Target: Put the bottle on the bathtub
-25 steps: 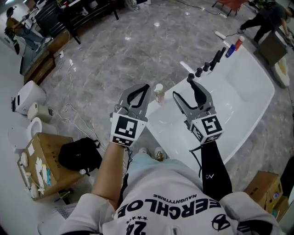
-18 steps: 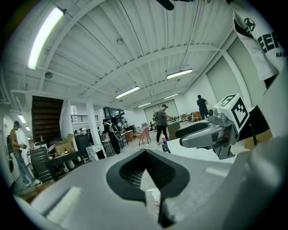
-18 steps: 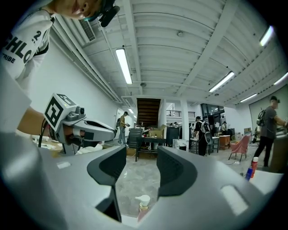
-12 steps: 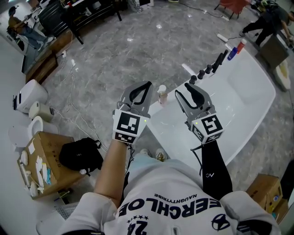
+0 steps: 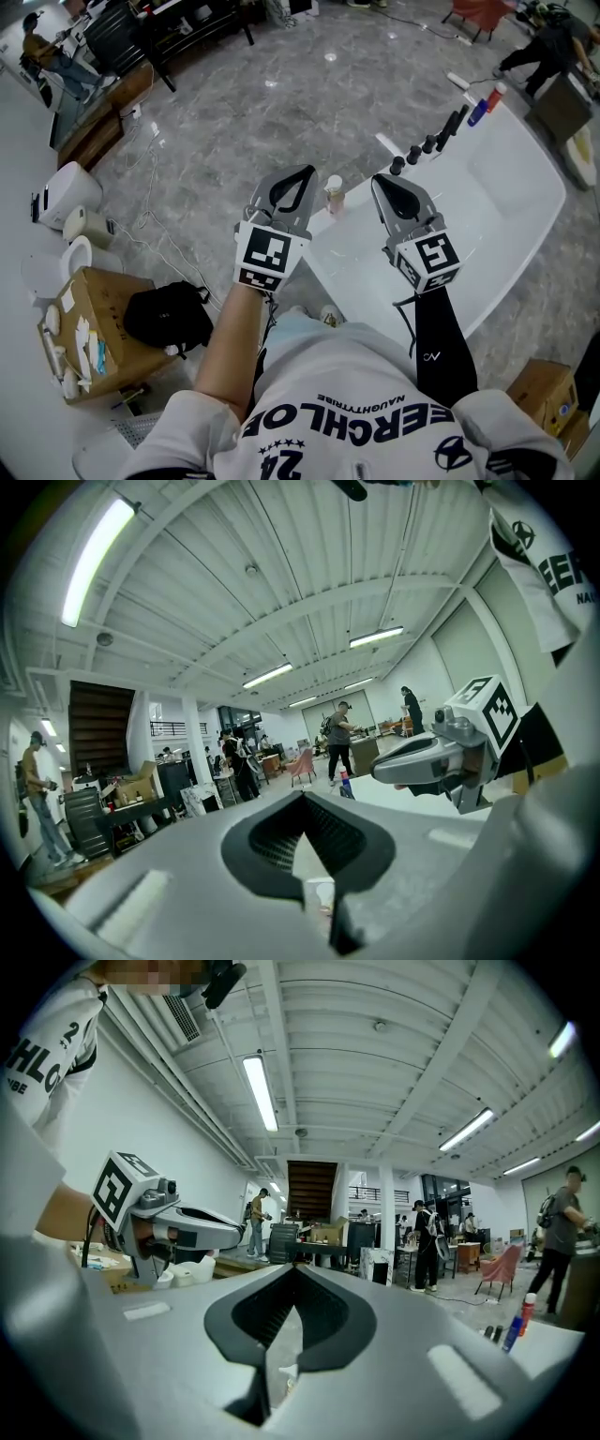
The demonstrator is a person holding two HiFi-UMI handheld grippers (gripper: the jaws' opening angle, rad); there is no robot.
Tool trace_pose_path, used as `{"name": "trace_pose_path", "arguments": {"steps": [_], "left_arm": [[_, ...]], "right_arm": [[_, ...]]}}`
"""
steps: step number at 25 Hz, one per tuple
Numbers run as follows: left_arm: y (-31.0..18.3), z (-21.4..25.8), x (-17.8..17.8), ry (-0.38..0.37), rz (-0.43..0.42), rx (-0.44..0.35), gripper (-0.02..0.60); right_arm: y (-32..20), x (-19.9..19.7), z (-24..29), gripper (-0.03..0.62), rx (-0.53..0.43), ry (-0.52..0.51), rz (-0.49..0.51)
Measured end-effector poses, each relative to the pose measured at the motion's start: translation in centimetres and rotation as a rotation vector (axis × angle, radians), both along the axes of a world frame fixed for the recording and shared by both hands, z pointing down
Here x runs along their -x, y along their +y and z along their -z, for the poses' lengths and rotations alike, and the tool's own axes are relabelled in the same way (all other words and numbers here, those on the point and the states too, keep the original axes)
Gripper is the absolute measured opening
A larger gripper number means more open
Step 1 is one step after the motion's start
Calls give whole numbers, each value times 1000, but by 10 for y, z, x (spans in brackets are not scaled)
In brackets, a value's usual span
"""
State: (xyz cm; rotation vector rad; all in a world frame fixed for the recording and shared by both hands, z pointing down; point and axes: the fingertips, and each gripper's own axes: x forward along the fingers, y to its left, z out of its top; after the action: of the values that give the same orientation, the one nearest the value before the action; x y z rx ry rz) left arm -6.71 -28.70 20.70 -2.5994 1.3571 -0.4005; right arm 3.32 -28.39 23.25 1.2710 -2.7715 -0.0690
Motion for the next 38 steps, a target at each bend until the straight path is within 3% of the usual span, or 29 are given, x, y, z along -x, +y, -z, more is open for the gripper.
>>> {"name": "trace_pose_path", "arguments": {"steps": [12, 25, 29, 38], "left_arm": [[-2, -3, -3, 21, -8, 22, 2], [-10, 8, 12, 142, 38, 52, 2], [-12, 9, 12, 124, 39, 43, 2], [-14, 12, 14, 113, 49, 26, 2]], "right_arm": [[0, -5, -2, 29, 12, -18, 12], [-3, -2, 7, 29, -23, -39, 8], [-3, -2, 6, 28, -51, 28, -11], [-6, -7, 6, 28, -48, 19, -25]]}}
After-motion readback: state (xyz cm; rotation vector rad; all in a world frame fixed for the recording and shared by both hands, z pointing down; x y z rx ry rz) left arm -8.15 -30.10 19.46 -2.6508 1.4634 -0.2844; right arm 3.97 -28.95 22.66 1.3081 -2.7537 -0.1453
